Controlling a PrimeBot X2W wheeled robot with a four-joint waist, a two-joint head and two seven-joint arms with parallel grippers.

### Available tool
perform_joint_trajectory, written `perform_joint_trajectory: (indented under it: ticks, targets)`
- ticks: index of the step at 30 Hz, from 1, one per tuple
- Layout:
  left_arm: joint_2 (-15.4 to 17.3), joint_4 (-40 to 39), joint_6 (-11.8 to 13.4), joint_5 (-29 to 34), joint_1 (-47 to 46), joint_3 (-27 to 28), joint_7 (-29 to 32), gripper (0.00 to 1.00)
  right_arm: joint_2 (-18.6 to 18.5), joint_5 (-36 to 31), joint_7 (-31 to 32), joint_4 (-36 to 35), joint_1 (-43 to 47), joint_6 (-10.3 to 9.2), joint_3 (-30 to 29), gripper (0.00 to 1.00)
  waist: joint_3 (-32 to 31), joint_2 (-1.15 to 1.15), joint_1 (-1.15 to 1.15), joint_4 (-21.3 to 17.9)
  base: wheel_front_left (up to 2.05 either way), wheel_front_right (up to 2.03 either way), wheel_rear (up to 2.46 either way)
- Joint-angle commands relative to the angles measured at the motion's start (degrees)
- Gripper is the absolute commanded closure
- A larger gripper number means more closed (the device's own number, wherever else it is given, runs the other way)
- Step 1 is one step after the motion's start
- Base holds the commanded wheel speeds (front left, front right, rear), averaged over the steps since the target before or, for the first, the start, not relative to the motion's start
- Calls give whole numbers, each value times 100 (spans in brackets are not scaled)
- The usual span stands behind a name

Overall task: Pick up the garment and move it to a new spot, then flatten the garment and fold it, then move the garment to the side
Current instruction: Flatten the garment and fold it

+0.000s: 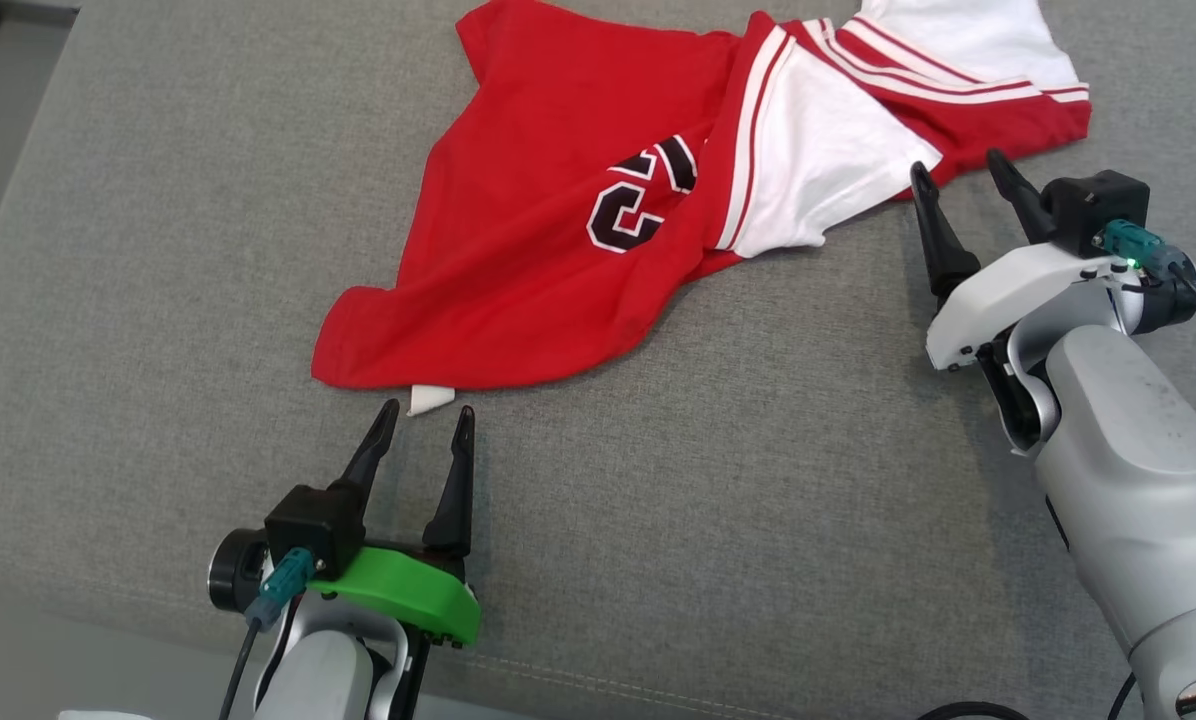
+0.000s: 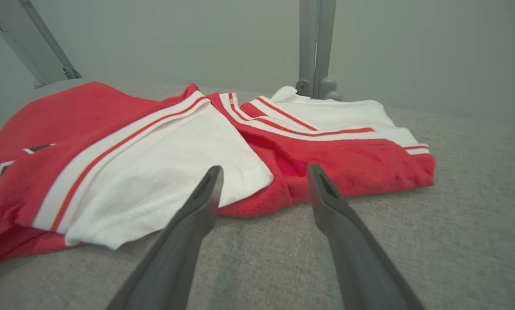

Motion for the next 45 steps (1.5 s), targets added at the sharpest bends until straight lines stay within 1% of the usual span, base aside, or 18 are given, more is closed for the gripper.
perform_joint_trajectory:
  ticks: [1, 6, 7, 8, 9, 11, 16, 20, 22, 28, 36, 40, 42, 45]
  targets:
    - [10, -44, 35, -57, -136, -27, 1, 0, -52, -44, -16, 74, -120, -3, -25, 0, 283, 0, 0, 198, 0, 0, 0]
    - [12, -56, 9, -9, -236, -153, 1, 0, -66, -127, -17, 121, -229, -4, -51, 0, 445, 0, 0, 299, 0, 0, 0]
    - [11, -74, 23, -16, -260, -172, 1, 0, -69, -134, -17, 103, -221, -4, -61, 2, 461, 0, 0, 309, 0, 0, 0]
    - [10, -89, 41, -26, -283, -188, 1, 0, -69, -142, -16, 83, -208, -4, -68, 15, 474, 0, 0, 315, 0, 0, 0]
    - [10, -106, 51, -32, -297, -196, 1, 0, -64, -147, -16, 71, -191, -4, -68, 19, 484, 0, 0, 317, 0, 0, 0]
    - [10, -120, 63, -29, -299, -204, 1, 0, -56, -144, -16, 63, -173, -3, -66, 20, 491, 0, 0, 315, 0, 0, 0]
    - [10, -181, 79, -8, -323, -202, 1, 0, -23, -176, -15, -55, -121, -3, -38, 10, 528, 0, 0, 261, 0, 0, 0]
    - [10, -196, 66, -20, -333, -220, 1, 0, -1, -198, -15, -216, -35, -3, 9, 8, 552, 0, 0, 206, 0, 0, 0]
    - [10, -190, 64, -25, -337, -220, 1, 0, 8, -199, -15, -273, 1, -3, 48, 8, 553, 0, 0, 185, 0, 0, 0]
    - [10, -162, 51, 1, -355, -231, 1, 0, 18, -115, -15, -278, 92, -3, 129, 15, 531, 0, 0, 173, 0, 0, 0]
    - [10, -179, 44, 6, -323, -189, 1, 0, 46, -93, -15, -433, 189, -3, 158, 10, 489, 0, 0, 185, 0, 0, 0]
    - [10, -176, 34, -3, -284, -181, 1, 0, 60, -54, -15, -436, 236, -3, 168, 12, 473, 0, 0, 175, 0, 0, 0]
    - [10, -178, 26, -6, -287, -190, 1, 0, 64, -32, -15, -437, 232, -3, 190, 10, 469, 0, 0, 174, 0, 0, 0]
    - [10, -195, 27, -12, -310, -204, 1, 0, 92, 0, -15, -507, 215, -3, 209, 11, 465, 0, 0, 175, 0, 0, 0]
